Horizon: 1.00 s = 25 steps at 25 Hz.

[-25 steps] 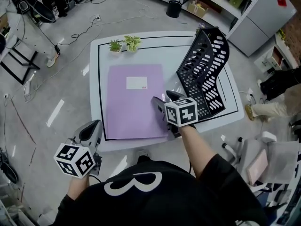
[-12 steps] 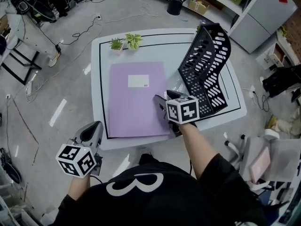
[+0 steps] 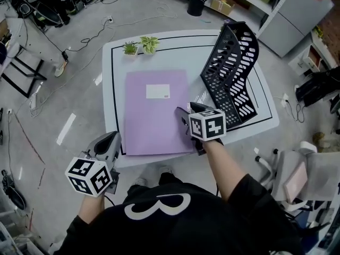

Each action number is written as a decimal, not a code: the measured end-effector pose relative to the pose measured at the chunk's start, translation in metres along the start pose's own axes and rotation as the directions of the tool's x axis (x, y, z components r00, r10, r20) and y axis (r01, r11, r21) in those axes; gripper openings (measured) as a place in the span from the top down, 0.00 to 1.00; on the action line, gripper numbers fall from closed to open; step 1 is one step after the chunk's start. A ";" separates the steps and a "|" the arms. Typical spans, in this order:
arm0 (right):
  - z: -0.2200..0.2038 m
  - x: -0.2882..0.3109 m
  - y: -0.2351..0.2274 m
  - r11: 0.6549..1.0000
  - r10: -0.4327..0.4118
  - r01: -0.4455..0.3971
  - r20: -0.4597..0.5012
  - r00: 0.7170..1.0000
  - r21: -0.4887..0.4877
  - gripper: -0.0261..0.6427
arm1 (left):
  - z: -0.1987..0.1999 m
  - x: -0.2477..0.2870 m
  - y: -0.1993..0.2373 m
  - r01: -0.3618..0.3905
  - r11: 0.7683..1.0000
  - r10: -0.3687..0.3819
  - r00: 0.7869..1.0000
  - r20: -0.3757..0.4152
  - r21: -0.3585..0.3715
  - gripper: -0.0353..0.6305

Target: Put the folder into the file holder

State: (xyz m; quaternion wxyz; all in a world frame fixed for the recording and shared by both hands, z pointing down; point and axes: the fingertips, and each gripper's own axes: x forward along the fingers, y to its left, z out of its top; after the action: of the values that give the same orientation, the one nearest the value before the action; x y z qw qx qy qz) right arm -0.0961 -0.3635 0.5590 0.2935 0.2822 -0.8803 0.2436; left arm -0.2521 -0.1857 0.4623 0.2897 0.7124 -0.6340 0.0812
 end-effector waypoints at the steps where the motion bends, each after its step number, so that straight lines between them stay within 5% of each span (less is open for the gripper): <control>1: -0.002 -0.003 0.001 1.000 -0.009 0.009 0.002 1.000 0.010 0.61 | 0.000 -0.001 -0.001 0.010 1.000 -0.010 1.000 -0.004 0.003 0.94; 12: -0.038 -0.037 0.014 0.978 -0.159 0.153 0.033 0.987 0.141 0.62 | -0.009 -0.010 -0.002 0.180 0.980 -0.171 0.980 -0.104 0.085 0.94; 25: -0.083 -0.075 0.050 0.921 -0.289 0.256 0.072 0.955 0.294 0.62 | -0.026 -0.034 0.007 0.299 0.942 -0.273 0.947 -0.168 0.151 0.94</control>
State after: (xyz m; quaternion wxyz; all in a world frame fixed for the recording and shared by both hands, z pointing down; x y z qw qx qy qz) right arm -0.0469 -0.2514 0.5551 0.2308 0.4544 -0.8038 0.3068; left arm -0.2580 -0.1434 0.4697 0.2803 0.8118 -0.4913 0.1449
